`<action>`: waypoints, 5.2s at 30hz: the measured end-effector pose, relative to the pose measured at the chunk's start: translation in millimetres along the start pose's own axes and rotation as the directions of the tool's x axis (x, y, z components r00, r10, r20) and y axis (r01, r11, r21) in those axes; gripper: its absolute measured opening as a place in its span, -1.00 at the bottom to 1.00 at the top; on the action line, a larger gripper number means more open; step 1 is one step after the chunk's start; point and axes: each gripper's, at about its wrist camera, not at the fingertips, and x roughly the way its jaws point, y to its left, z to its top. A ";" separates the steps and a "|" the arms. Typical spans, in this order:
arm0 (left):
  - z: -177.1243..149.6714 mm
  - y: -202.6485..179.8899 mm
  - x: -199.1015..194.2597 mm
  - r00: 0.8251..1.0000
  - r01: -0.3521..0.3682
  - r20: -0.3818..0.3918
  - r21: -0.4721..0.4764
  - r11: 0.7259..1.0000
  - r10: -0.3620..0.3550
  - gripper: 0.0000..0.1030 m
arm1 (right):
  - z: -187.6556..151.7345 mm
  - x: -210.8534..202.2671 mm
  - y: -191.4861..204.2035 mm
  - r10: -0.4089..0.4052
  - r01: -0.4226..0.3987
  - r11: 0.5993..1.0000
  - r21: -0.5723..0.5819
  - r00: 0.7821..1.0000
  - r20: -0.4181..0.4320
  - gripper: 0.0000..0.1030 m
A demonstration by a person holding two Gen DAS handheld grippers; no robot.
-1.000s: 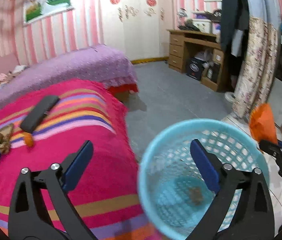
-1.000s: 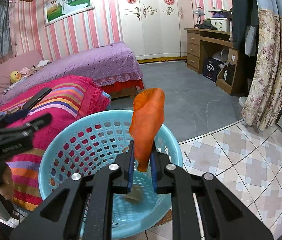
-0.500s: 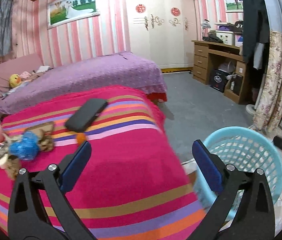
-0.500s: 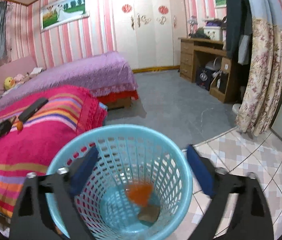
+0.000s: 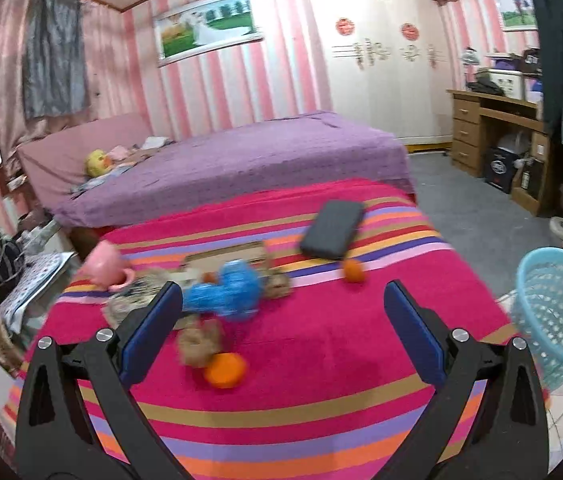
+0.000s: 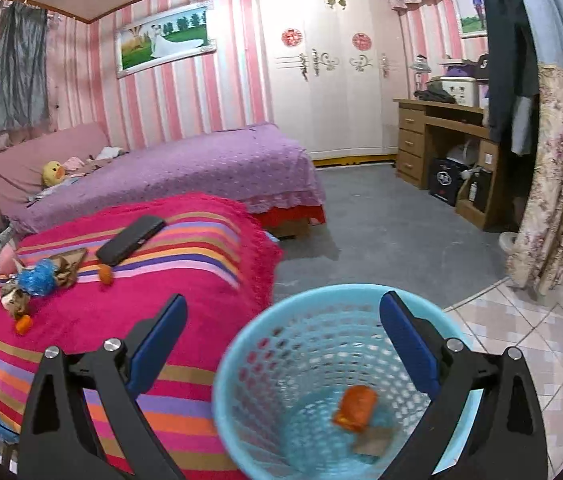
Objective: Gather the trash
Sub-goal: 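Grasp the brown paper bag with left tool while right tool grasps orange lid, then carry the paper bag and orange lid in both tools over the basket, then open both tools to drop the paper bag and lid into the basket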
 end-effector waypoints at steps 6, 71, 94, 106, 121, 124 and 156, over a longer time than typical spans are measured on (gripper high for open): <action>-14.3 65.3 17.8 0.997 -0.057 -0.048 -0.046 0.997 0.055 0.89 | -3.7 9.1 39.8 0.025 -0.026 0.998 -0.052 1.000 -0.019 0.84; -113.7 206.3 64.2 0.971 -0.062 -0.236 -0.139 0.988 0.028 -0.26 | -76.8 74.6 341.5 0.328 -0.414 0.861 -0.296 0.896 -0.300 -0.22; -66.8 51.4 29.1 0.980 0.115 -0.150 -0.100 0.988 -0.129 -0.26 | -14.1 25.2 149.5 0.190 -0.221 0.946 -0.239 0.971 -0.144 -0.22; -60.2 28.1 28.2 0.982 0.114 -0.140 -0.107 0.988 -0.128 -0.26 | -11.8 13.1 68.2 0.092 -0.112 0.974 -0.195 0.990 -0.110 -0.22; -12.3 -56.2 23.1 0.974 0.205 -0.091 -0.057 0.977 -0.209 -0.26 | 4.3 -0.6 -30.0 -0.074 0.069 0.991 -0.118 0.996 -0.044 -0.22; -4.9 -91.2 20.9 0.964 0.251 -0.078 -0.023 0.968 -0.252 -0.26 | 3.9 0.7 -45.6 -0.095 0.090 0.991 -0.097 0.994 -0.049 -0.22; -25.6 -304.6 42.4 0.824 0.551 -0.210 0.084 0.830 -0.526 -0.16 | -24.2 11.7 -144.9 -0.163 0.173 0.981 0.089 0.980 -0.112 -0.22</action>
